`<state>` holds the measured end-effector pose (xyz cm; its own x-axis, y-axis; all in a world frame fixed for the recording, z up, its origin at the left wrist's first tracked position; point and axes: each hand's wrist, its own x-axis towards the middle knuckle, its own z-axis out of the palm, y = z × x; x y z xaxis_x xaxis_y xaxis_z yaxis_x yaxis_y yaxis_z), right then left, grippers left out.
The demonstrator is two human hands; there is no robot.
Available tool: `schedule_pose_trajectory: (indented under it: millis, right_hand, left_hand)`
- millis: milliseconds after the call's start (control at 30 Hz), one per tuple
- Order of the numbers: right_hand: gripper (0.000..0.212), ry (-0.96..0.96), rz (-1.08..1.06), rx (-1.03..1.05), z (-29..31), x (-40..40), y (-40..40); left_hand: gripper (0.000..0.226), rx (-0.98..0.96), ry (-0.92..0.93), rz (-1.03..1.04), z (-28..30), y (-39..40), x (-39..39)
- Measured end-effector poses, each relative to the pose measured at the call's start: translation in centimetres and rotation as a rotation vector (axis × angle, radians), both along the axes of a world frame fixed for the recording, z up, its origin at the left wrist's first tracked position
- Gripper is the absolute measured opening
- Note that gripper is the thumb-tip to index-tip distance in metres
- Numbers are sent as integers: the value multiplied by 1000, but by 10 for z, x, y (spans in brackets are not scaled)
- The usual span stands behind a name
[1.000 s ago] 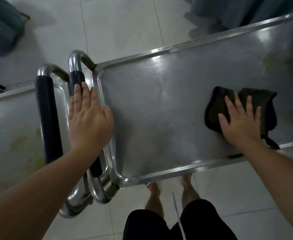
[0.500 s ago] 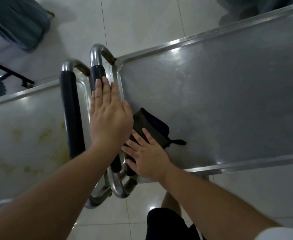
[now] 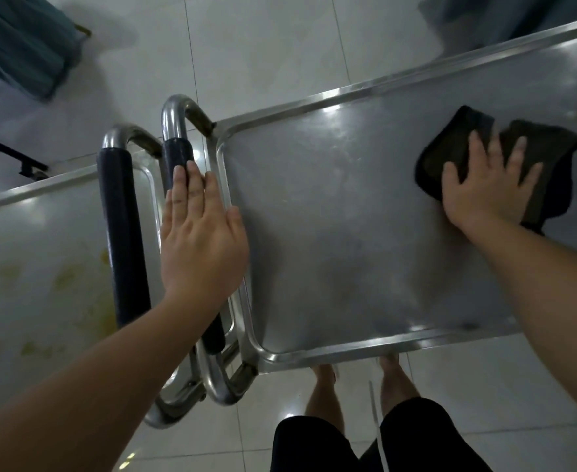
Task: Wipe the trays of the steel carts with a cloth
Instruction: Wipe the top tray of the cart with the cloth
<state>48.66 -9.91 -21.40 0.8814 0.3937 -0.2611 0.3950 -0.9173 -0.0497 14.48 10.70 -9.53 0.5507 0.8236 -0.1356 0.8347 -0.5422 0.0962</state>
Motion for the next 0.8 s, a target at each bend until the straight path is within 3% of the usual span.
schedule_pose_trajectory:
  millis: [67, 133, 233, 367, 433, 533, 633, 800]
  right_hand:
    - [78, -3, -80, 30, 0, -33, 33]
    - [77, 9, 16, 75, 2, -79, 70]
    - [74, 54, 309, 158, 6, -169, 118]
    - [83, 121, 878, 286, 3, -279, 136]
    - [86, 121, 1054, 337, 1, -292, 131]
    - [72, 131, 1205, 328, -4, -264, 125]
    - [67, 133, 1136, 229, -4, -199, 113]
    - [68, 49, 648, 104, 2, -36, 70]
  left_hand:
    - [67, 1, -2, 1, 0, 0, -1]
    - [67, 9, -8, 3, -2, 1, -1]
    - [67, 23, -16, -6, -1, 1, 0]
    - [66, 44, -15, -8, -2, 1, 0]
    - [66, 46, -5, -2, -2, 0, 0]
    - [66, 40, 5, -5, -2, 0, 0]
    - [67, 22, -12, -13, -2, 1, 0]
    - [68, 9, 1, -13, -1, 2, -1]
